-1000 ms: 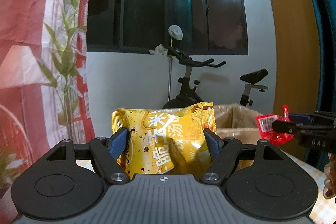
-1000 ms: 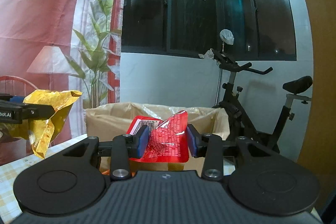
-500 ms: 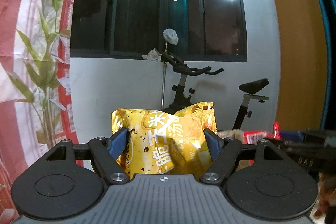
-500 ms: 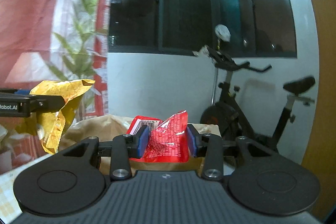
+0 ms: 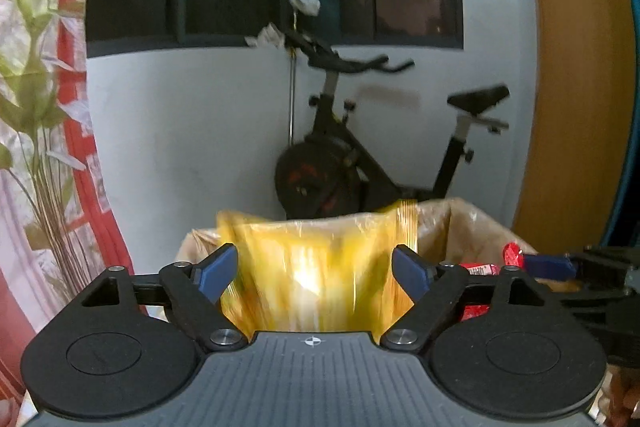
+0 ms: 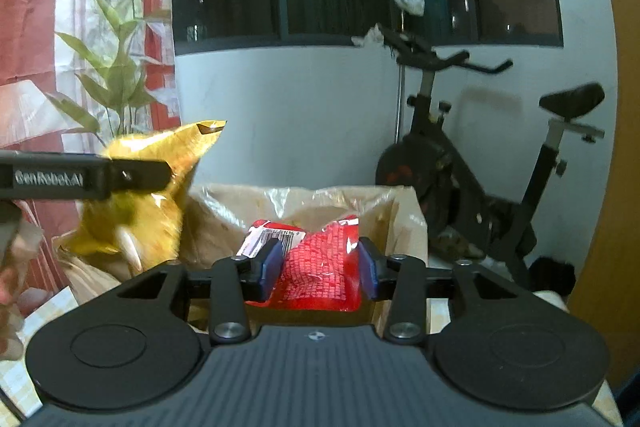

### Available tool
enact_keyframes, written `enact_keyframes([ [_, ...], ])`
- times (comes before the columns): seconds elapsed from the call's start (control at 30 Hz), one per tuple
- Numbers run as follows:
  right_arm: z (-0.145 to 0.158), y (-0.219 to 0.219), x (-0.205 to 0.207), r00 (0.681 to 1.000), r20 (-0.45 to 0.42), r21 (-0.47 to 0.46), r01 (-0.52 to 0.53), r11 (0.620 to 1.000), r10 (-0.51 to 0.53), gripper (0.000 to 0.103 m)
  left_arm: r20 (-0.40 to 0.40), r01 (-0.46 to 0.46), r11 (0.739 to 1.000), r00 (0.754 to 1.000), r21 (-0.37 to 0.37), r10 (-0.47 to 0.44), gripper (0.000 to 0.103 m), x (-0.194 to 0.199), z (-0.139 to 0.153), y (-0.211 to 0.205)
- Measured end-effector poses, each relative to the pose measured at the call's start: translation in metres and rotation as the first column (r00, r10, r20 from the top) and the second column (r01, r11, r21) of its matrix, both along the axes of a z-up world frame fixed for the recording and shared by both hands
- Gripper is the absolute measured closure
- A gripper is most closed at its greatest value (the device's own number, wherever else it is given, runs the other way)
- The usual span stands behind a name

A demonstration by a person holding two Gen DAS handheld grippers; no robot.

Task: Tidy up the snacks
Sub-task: 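Carry both packets over the box and open both grippers to drop them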

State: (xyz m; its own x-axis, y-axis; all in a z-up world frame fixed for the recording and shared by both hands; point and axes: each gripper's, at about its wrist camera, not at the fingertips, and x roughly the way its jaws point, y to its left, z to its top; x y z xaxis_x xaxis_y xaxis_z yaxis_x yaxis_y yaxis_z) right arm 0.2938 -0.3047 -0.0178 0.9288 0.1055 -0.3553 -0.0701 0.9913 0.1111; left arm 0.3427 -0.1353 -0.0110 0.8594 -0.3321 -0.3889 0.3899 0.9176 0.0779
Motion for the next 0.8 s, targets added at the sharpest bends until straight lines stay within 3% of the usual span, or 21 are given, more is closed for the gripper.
enact_keyframes([
  [0.27, 0.001, -0.004, -0.001, 0.996, -0.086, 0.022, 0.001, 1.000, 0.001, 0.046, -0.032, -0.071, 0.997, 0.997, -0.001, 0.071, 0.011, -0.008, -0.003, 0.023],
  [0.8, 0.017, -0.001, -0.053, 0.999, -0.053, 0.066, -0.010, 0.998, 0.014, 0.041, -0.063, -0.145, 0.982, 0.988, -0.119, 0.138, 0.011, -0.063, 0.021, 0.086],
])
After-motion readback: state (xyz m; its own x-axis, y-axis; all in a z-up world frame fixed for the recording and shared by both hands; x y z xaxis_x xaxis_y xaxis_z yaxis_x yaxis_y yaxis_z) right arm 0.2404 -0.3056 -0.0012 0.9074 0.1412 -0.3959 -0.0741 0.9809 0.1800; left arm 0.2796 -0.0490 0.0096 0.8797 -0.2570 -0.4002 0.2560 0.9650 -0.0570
